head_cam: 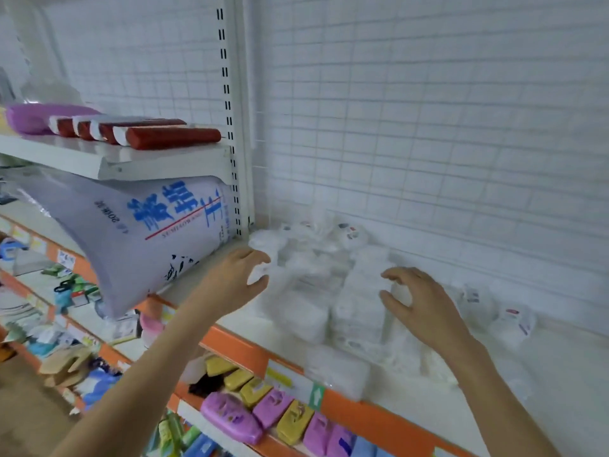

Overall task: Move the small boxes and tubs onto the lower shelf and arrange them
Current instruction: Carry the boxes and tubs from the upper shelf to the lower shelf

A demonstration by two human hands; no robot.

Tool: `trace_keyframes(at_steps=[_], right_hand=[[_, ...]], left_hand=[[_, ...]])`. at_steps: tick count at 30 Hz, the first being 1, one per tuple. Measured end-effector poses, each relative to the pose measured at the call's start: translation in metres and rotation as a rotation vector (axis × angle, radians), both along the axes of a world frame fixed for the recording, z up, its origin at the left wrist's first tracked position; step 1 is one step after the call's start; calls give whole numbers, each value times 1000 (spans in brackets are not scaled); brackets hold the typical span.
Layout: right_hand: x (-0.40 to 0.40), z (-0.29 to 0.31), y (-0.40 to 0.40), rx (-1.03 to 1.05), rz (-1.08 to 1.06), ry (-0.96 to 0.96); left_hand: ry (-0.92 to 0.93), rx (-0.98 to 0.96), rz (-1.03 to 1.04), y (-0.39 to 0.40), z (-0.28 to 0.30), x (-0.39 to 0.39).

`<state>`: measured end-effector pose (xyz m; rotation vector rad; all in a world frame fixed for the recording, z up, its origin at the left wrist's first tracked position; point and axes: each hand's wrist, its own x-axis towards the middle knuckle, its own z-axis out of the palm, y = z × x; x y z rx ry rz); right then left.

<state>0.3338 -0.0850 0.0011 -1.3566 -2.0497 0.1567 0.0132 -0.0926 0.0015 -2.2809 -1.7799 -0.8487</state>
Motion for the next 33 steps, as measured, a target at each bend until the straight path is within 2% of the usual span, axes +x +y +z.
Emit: trace_keyframes(at_steps=[6, 10, 13, 17, 22, 24, 26, 29, 33], right_hand=[[-15, -8, 93, -224, -64, -97], [-22, -16, 117, -456, -141, 74], [-32, -15, 122, -506, -187, 149], [-39, -7, 119, -544, -246, 128], [-46, -2, 98, -332, -309, 176], [-48, 4, 90, -281, -366, 274], [-48, 12, 84, -226, -430, 291], [-48, 21, 77, -273, -489, 311], [-45, 26, 74, -409, -566, 487]], left_hand=[[210, -247, -306, 87, 6, 22], [278, -510, -428, 120, 3, 40], [269, -601, -454, 140, 3, 41], [125, -508, -547, 157, -5, 38], [-122, -462, -580, 169, 2, 30], [-247, -511, -591, 173, 11, 26], [-350, -579, -641, 176, 17, 23], [-383, -647, -680, 171, 21, 17], [-416, -732, -688, 165, 25, 3]])
